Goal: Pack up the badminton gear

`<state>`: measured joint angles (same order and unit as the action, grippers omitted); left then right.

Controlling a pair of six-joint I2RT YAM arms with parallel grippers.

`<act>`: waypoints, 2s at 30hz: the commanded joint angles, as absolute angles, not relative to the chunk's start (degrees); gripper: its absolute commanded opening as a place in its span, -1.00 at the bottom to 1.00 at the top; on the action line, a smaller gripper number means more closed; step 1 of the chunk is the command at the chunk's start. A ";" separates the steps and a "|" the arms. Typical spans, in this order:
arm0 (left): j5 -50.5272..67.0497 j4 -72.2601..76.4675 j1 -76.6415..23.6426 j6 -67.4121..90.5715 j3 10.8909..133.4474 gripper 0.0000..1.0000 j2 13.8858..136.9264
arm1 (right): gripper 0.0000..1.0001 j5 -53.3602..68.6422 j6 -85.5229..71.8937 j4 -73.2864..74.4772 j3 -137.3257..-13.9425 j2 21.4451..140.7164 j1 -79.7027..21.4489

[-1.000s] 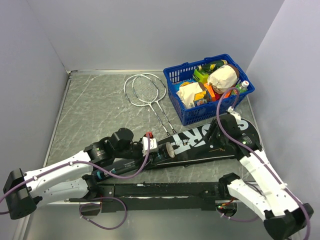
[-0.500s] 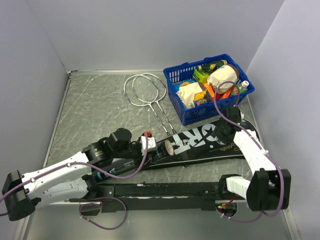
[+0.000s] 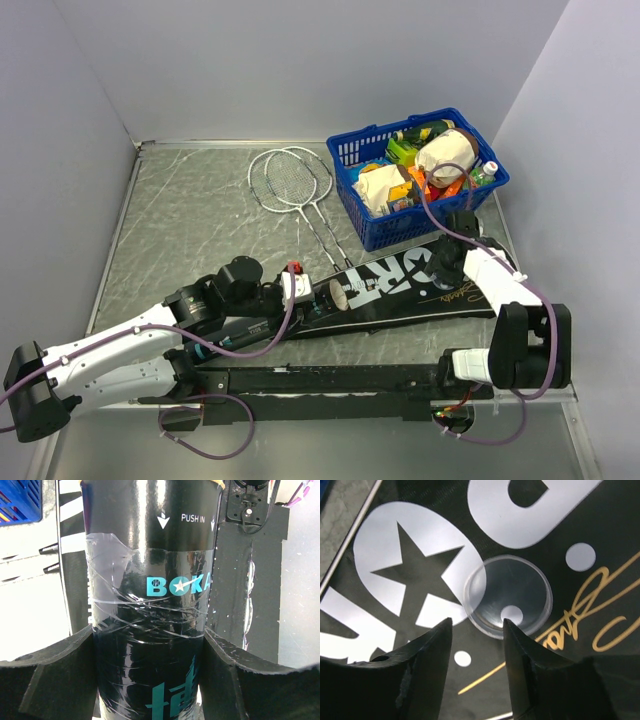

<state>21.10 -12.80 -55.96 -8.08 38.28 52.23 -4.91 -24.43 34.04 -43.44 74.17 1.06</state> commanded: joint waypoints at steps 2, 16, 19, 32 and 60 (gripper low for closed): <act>21.53 -9.58 -56.16 -7.82 40.96 -0.98 50.89 | -0.05 -4.66 -23.47 30.85 -44.03 76.55 1.32; 21.27 -9.84 -56.16 -7.82 41.13 -0.98 50.98 | -0.36 -2.20 -23.20 30.41 -43.42 78.66 0.70; 21.27 -9.84 -56.08 -7.82 41.05 -0.98 50.80 | -0.51 -2.02 -23.29 30.50 -43.42 79.01 0.62; 20.65 -9.93 -56.07 -7.82 41.13 -0.98 50.36 | -1.00 -0.62 -23.82 31.90 -43.50 76.38 0.26; 28.48 -9.14 -56.25 -7.73 41.92 -0.98 53.44 | -1.00 42.88 -30.15 34.64 -48.52 35.34 -17.74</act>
<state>25.28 -12.71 -55.99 -8.08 39.13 53.89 34.39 -29.93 38.54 -46.54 37.01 -15.38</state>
